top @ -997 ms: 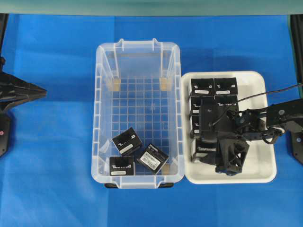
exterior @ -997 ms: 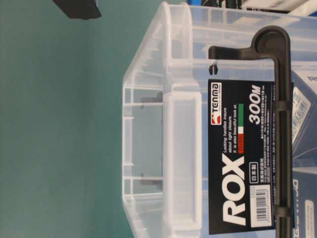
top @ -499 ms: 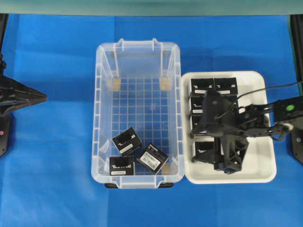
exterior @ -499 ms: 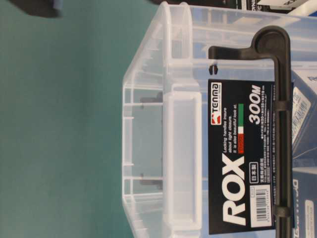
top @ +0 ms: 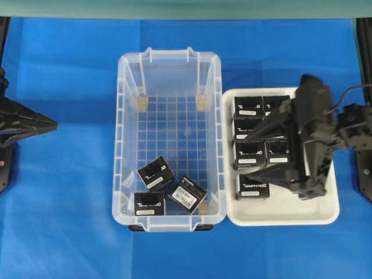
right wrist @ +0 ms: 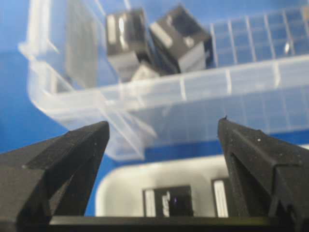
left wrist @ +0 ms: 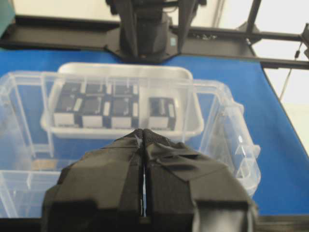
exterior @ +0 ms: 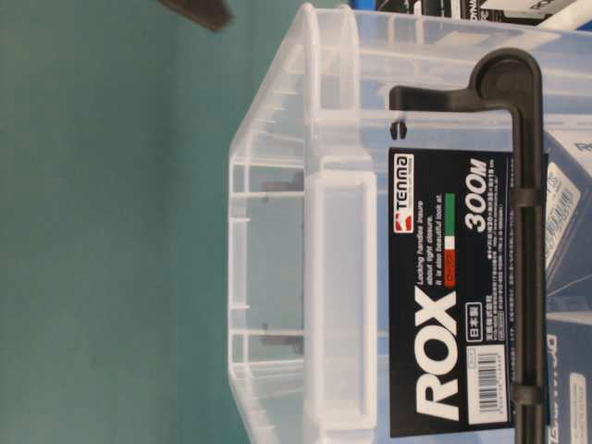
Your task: Pick the box from inside the plastic case
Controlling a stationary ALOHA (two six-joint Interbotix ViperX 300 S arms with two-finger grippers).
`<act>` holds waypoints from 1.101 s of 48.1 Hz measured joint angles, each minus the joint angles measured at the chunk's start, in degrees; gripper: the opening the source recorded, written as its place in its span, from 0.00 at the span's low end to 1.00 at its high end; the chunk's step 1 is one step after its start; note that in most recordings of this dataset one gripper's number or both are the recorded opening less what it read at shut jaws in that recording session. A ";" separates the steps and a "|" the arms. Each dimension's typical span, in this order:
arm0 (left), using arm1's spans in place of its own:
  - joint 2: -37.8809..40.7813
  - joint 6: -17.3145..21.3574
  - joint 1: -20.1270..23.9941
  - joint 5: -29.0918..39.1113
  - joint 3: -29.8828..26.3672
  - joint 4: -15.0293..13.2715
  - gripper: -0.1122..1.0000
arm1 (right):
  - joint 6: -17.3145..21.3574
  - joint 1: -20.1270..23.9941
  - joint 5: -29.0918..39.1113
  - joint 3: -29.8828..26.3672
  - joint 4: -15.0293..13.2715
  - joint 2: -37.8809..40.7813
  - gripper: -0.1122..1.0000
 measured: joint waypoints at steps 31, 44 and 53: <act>0.09 0.00 -0.18 2.55 0.00 0.00 0.07 | -1.14 -0.70 -3.25 2.11 -0.09 -19.78 0.94; 0.09 0.00 -0.18 2.55 0.00 -0.09 0.07 | -1.14 -2.02 -3.52 3.87 -0.09 -23.91 0.94; 0.09 0.00 -0.18 2.55 0.00 -0.09 0.07 | -1.23 -2.11 -3.43 4.39 -0.09 -24.17 0.94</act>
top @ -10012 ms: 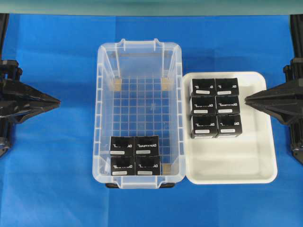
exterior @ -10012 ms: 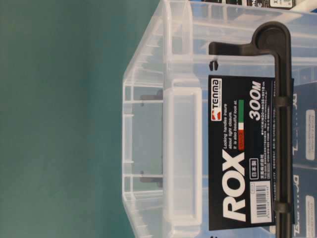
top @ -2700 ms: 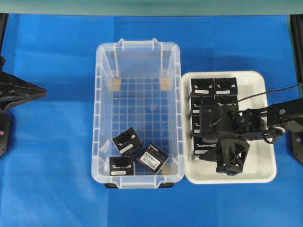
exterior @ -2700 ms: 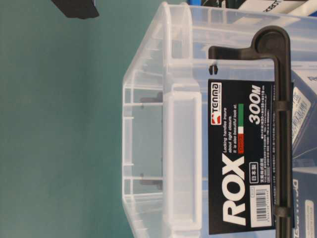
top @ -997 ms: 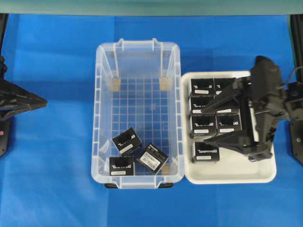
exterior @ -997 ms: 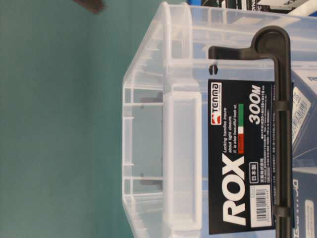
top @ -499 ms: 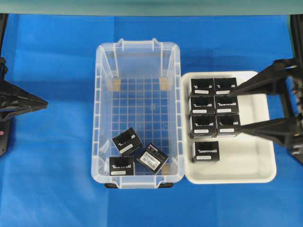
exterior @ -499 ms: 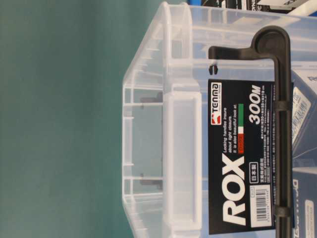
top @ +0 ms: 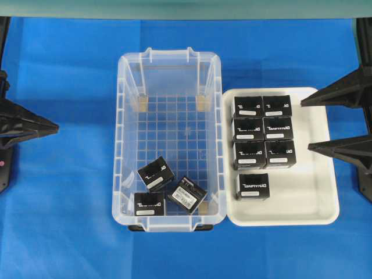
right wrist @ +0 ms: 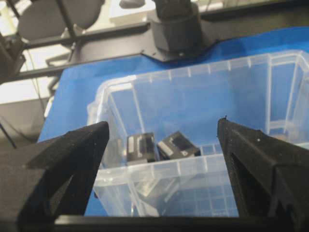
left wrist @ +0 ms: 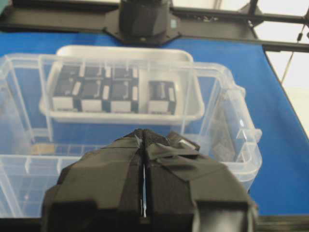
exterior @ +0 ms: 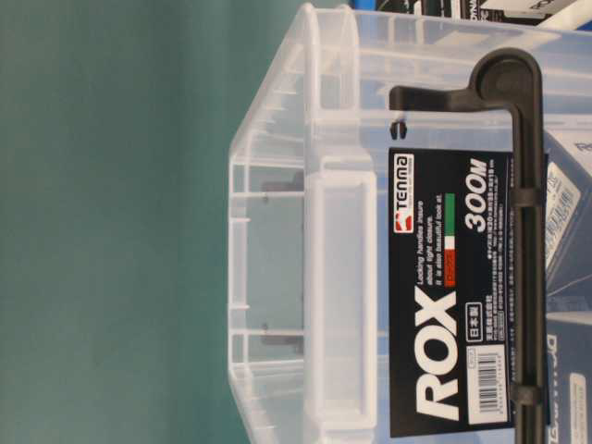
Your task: Pick the box from inside the plastic case
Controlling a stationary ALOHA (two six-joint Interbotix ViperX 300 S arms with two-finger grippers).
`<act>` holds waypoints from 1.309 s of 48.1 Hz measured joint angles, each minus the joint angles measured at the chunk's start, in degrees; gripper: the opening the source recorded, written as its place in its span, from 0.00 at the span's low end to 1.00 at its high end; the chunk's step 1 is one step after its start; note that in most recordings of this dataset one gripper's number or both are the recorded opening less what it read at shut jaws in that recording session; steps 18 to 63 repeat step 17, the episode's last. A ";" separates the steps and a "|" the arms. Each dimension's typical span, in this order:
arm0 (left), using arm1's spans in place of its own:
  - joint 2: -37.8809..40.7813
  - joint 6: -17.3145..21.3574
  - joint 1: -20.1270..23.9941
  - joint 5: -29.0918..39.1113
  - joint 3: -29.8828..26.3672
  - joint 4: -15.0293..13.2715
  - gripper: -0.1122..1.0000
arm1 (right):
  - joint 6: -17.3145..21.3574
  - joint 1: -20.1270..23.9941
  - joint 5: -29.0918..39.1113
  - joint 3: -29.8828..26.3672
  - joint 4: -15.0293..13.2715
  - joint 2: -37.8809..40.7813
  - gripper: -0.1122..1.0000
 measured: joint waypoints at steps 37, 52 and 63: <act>0.00 0.00 0.00 0.26 0.00 0.09 0.07 | 0.09 0.00 0.09 2.81 0.00 -2.64 0.94; 0.00 0.00 0.00 0.26 0.00 0.09 0.07 | 0.09 0.00 0.09 2.81 0.00 -2.64 0.94; 0.00 0.00 0.00 0.26 0.00 0.09 0.07 | 0.09 0.00 0.09 2.81 0.00 -2.64 0.94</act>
